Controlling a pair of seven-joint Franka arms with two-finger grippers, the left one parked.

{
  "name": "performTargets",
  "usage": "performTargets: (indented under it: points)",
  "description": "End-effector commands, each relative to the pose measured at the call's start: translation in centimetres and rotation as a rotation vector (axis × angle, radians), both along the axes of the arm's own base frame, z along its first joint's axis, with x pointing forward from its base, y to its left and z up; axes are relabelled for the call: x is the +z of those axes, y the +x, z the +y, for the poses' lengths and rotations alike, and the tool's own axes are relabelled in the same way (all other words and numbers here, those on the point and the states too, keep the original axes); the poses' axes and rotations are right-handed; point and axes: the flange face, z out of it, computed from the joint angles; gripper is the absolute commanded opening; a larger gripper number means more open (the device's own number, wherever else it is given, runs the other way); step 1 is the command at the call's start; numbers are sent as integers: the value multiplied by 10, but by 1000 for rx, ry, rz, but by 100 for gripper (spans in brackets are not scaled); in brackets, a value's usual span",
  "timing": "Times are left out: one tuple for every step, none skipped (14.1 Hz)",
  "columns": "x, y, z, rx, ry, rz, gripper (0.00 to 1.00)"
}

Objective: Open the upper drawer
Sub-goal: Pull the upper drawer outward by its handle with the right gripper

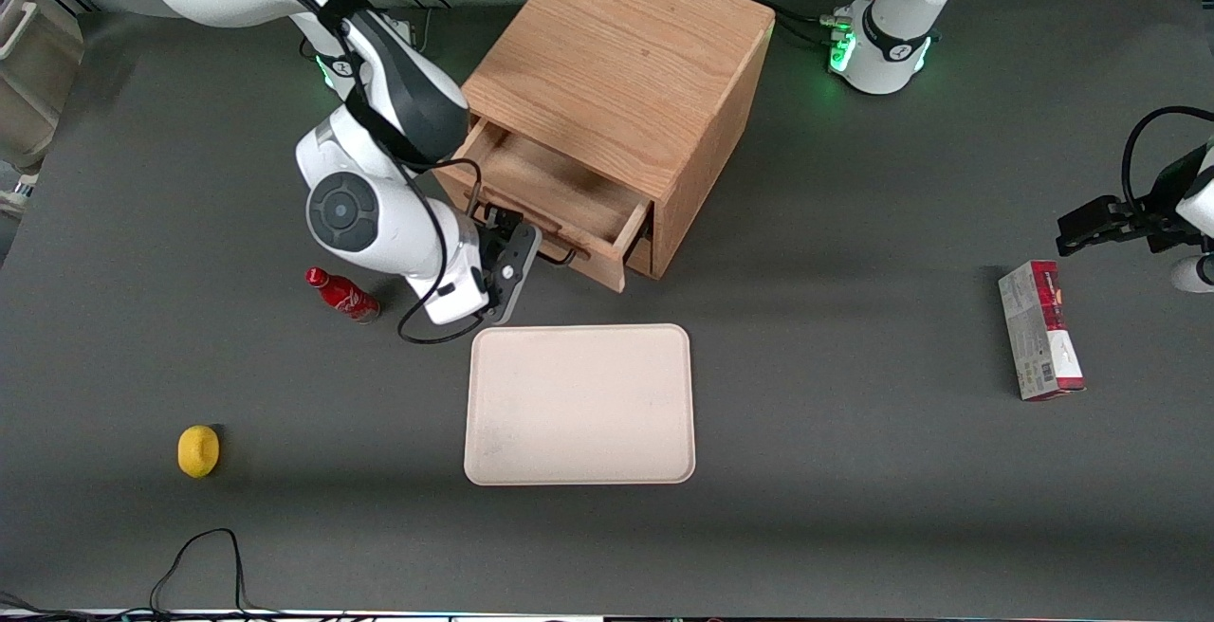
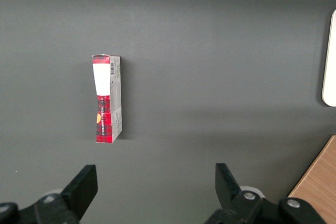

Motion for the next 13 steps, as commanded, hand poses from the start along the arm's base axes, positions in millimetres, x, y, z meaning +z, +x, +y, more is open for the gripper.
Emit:
performTargets:
  points:
    - [-3,30,-20,-29,4,-16,100]
    - [-1,40,-31,-49,1,-24,100]
    - [1,45,-39,-64,-3,-30,100]
    - [2,48,-44,-70,-9,-26,100]
    - [8,54,-51,-86,-11,-37,100]
    - [9,59,-60,-99,-18,-45,100]
    - [11,65,-71,-115,-34,-57,100]
    - [14,73,-87,-128,-71,-84,100]
    - [25,81,-100,-128,-116,-133,100]
    - [44,89,-107,-125,-142,-187,100]
    - [64,92,-113,-138,-149,-199,100]
    - [82,96,-125,-163,-153,-201,100]
    - [108,97,-135,-203,-143,-222,100]
